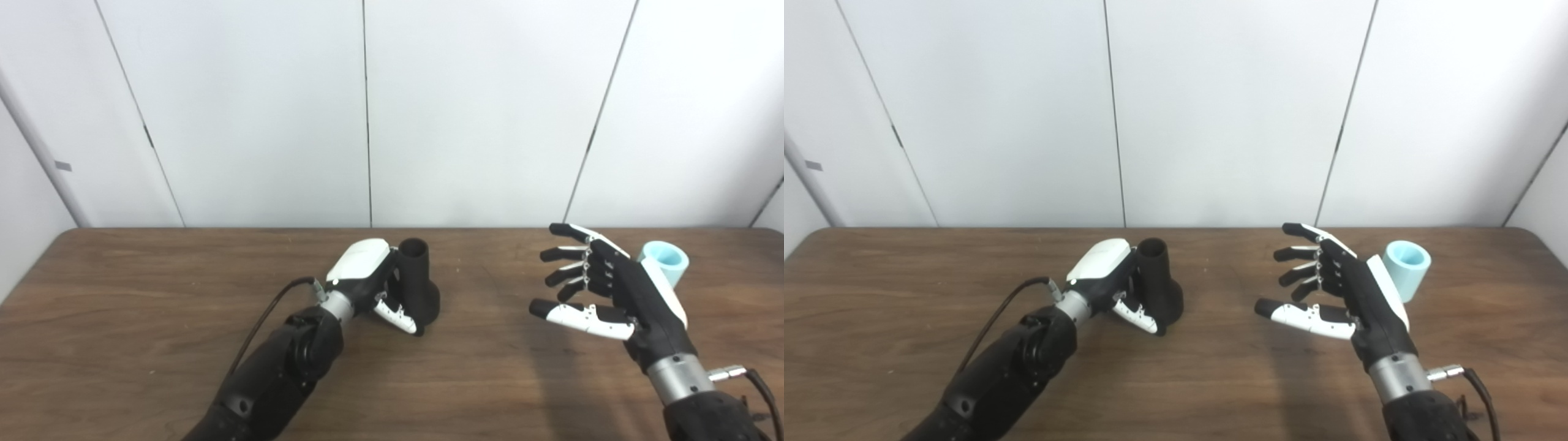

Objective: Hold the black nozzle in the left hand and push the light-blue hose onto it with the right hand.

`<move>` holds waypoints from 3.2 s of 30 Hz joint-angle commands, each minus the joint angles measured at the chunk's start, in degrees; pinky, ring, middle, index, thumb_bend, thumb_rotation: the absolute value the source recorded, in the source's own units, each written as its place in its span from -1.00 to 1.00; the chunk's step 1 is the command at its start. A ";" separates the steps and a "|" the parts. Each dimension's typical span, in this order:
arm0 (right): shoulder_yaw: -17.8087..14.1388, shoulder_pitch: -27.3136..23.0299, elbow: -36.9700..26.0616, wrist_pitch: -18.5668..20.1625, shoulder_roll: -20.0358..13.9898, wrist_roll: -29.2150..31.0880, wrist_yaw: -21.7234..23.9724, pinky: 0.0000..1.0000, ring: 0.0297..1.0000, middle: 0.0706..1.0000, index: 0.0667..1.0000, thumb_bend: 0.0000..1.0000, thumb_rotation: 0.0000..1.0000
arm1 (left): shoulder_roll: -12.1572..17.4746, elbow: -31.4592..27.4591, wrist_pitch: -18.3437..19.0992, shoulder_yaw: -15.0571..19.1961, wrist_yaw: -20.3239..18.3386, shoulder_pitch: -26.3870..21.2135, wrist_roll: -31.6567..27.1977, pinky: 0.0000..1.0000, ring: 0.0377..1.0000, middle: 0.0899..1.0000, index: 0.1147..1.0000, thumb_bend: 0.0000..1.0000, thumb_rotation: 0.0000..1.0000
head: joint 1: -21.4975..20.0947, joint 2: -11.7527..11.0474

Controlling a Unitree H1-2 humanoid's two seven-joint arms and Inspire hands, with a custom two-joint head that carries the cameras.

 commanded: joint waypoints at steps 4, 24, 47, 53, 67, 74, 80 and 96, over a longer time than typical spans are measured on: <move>-2.57 -5.37 -1.62 -2.60 -8.05 -1.94 1.05 0.01 0.20 0.39 0.56 0.37 -0.47 | -0.28 3.29 1.91 -8.67 -9.00 4.43 5.92 -0.45 -0.35 -0.17 -0.17 0.06 -1.00 | -2.39 -0.37; -1.82 -26.40 14.07 5.04 -27.82 -31.98 37.69 0.64 0.85 0.88 0.72 0.77 -0.81 | 4.45 4.71 -1.16 -9.98 -9.12 6.45 4.70 0.22 0.14 -0.02 -0.21 0.04 -1.00 | -18.99 -6.14; 11.44 -33.49 41.49 3.07 -27.00 -38.19 25.12 0.55 0.75 0.77 0.71 0.85 -0.77 | 5.23 6.69 -5.10 -9.52 -5.86 7.85 4.13 0.13 0.13 -0.02 -0.22 0.04 -1.00 | -19.19 -7.65; 12.42 -33.83 45.00 2.56 -26.82 -36.61 22.02 0.53 0.74 0.75 0.67 0.85 -0.75 | 5.47 6.28 -4.82 -9.61 -5.55 8.04 3.88 0.15 0.13 -0.02 -0.22 0.04 -1.00 | -18.95 -7.45; 13.24 -33.32 49.45 -3.78 -25.05 -32.16 11.22 0.21 0.35 0.42 0.44 0.74 -0.79 | 6.60 2.99 -2.95 -9.98 -7.33 8.42 4.18 0.13 0.11 -0.02 -0.22 0.04 -1.00 | -18.23 -5.71; 13.89 -32.90 49.02 -3.48 -25.13 -31.77 11.12 0.12 0.27 0.30 0.41 0.62 -0.77 | 6.90 2.50 -2.80 -9.89 -7.73 8.43 3.99 0.11 0.09 -0.04 -0.21 0.04 -1.00 | -18.23 -4.99; 15.19 -32.37 47.86 -2.59 -25.96 -33.04 11.92 0.12 0.25 0.27 0.26 0.55 -0.81 | 7.08 1.70 -2.68 -9.52 -8.05 8.53 3.47 0.07 0.04 -0.07 -0.20 0.04 -1.00 | -18.17 -4.68; 12.74 -31.36 47.24 -2.17 -25.10 -31.59 7.84 -0.09 -0.08 -0.10 -0.14 0.04 -1.00 | 7.56 1.18 -2.58 -9.31 -8.61 8.79 2.64 0.11 0.06 -0.06 -0.20 0.04 -1.00 | -18.27 -3.49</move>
